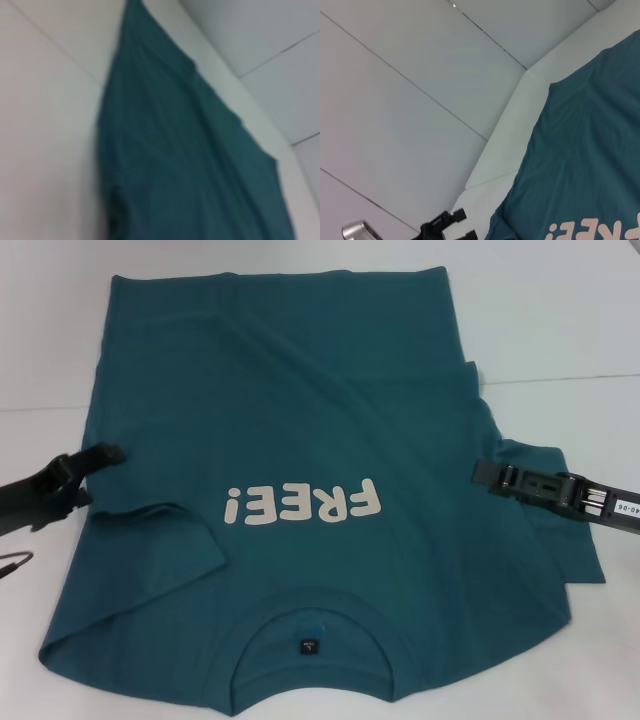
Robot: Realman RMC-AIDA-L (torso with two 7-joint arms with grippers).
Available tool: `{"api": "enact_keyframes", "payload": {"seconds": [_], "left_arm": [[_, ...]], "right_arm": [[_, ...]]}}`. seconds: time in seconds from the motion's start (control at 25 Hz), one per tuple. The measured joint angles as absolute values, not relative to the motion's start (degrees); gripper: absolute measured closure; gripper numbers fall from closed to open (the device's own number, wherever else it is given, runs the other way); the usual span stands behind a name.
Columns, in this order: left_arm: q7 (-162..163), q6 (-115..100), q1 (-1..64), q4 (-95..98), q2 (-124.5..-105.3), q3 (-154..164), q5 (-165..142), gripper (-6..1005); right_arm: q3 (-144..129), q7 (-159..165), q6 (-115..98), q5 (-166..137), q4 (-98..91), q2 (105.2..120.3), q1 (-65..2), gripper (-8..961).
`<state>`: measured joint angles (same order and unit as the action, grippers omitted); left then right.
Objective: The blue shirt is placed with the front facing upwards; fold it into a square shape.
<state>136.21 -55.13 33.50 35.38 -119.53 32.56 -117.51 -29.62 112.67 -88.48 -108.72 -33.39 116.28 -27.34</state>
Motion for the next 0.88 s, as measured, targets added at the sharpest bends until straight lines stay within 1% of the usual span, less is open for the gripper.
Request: {"api": "enact_keyframes", "payload": {"seconds": [0.12, 0.88], "left_arm": [[135.94, -52.82, 33.24, 35.27, -119.83, 32.80, -118.46, 65], [135.88, -47.84, 34.60, 30.65, -119.99, 33.23, -118.74, 65]], "right_arm": [[-29.61, 112.68, -88.46, -108.72, -33.38, 116.28, -27.30, 37], [-29.62, 112.49, -88.43, -108.72, -33.31, 116.37, -27.19, 37]]}}
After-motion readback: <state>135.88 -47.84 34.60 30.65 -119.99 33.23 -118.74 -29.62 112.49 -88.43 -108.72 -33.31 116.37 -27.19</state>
